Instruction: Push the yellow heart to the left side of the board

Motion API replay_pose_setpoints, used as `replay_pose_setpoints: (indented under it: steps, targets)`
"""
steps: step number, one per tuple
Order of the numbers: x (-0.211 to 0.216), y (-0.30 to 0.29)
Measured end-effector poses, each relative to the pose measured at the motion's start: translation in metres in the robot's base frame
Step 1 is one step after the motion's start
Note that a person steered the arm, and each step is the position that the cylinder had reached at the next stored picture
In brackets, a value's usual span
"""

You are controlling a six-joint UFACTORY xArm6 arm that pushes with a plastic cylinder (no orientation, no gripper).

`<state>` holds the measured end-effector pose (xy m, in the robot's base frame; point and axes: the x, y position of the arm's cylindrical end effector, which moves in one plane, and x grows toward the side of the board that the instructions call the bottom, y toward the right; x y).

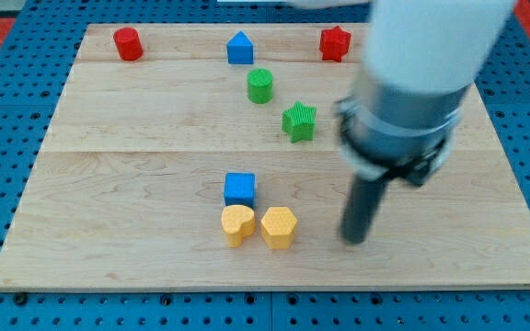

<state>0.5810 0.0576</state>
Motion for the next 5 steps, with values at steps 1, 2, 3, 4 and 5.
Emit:
replay_pose_setpoints:
  steps: [1, 2, 3, 4, 5]
  targets:
    - [0.017, -0.086]
    - [-0.003, -0.112]
    - [0.000, -0.077]
    - [-0.017, -0.072]
    - [-0.048, -0.070]
